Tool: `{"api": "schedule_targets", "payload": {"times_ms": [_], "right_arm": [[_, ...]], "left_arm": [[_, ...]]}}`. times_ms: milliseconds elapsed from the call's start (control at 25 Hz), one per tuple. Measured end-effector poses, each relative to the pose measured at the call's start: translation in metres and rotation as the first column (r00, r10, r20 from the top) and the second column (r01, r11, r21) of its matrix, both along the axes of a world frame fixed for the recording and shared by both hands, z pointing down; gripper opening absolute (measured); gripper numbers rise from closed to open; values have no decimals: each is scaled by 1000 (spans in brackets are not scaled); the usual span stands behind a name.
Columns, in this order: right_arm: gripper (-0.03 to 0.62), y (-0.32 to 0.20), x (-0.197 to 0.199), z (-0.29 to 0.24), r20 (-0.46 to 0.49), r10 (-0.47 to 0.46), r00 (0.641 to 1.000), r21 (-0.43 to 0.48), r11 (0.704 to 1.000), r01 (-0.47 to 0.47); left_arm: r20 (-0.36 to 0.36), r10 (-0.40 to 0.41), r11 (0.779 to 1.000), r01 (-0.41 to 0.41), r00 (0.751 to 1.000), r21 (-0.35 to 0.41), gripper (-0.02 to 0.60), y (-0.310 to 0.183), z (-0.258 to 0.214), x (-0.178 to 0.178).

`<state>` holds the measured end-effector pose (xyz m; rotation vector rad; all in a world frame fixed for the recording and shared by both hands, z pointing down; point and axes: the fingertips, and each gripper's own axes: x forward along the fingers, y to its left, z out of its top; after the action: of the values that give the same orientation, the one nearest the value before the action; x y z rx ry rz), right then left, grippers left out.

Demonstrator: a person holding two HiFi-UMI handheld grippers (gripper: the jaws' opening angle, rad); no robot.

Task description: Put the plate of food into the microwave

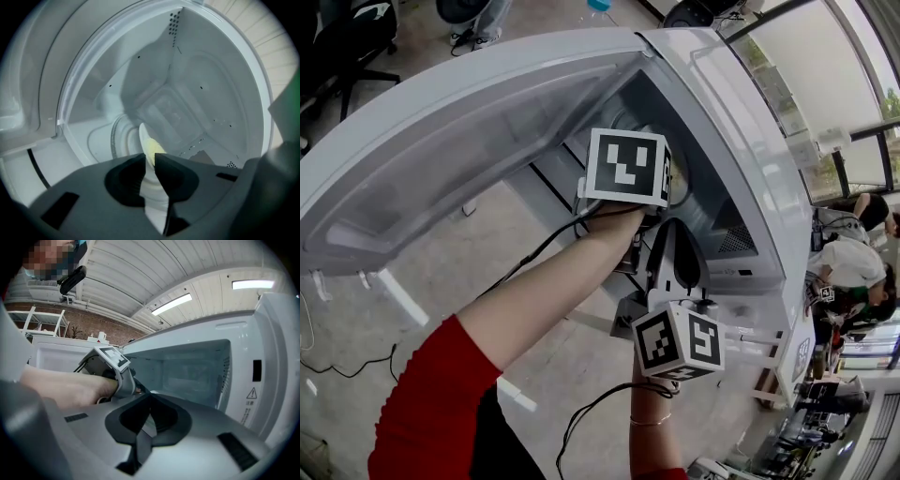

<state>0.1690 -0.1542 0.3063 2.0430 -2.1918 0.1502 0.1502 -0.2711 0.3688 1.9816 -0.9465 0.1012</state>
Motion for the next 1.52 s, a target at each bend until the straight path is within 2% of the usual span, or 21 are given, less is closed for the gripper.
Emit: {"api": "schedule_targets", "payload": {"times_ms": [160,320,440,760,1120,1240,1320,1360,1520], "right_arm": [[15,2,3,6,-1,9,1000,-17,1000,-9],[15,3,6,12,10,30,1000,-47,998,-29],[15,2,10,16,5,42,999,-68,997,-42],[15,-9,13,24,65,57,996,-133,990,-48],[15,-6,9,33,63,54,997,-141,989,-45],[15,-3,4,34,52,49,997,-146,988,-41],[15,0,-8,33,71,51,996,-138,990,-41],[15,1,-14,31,84,50,995,-133,990,-38],[15,7,-23,17,120,15,993,-117,993,-1]], "left_arm": [[89,-9,999,4,996,54,60,-2,2,-6],[105,39,994,-49,994,100,75,4,0,4],[160,36,989,-59,987,138,88,2,1,3],[335,6,957,-103,942,272,117,-2,2,-2],[358,20,945,-134,934,298,117,-1,3,-3],[361,-9,927,-128,933,354,101,0,-5,-13],[377,-17,906,-146,926,398,40,1,-12,-27],[381,-10,895,-162,924,416,14,2,-16,-34],[322,56,869,-205,945,450,9,13,-36,-46]]}}
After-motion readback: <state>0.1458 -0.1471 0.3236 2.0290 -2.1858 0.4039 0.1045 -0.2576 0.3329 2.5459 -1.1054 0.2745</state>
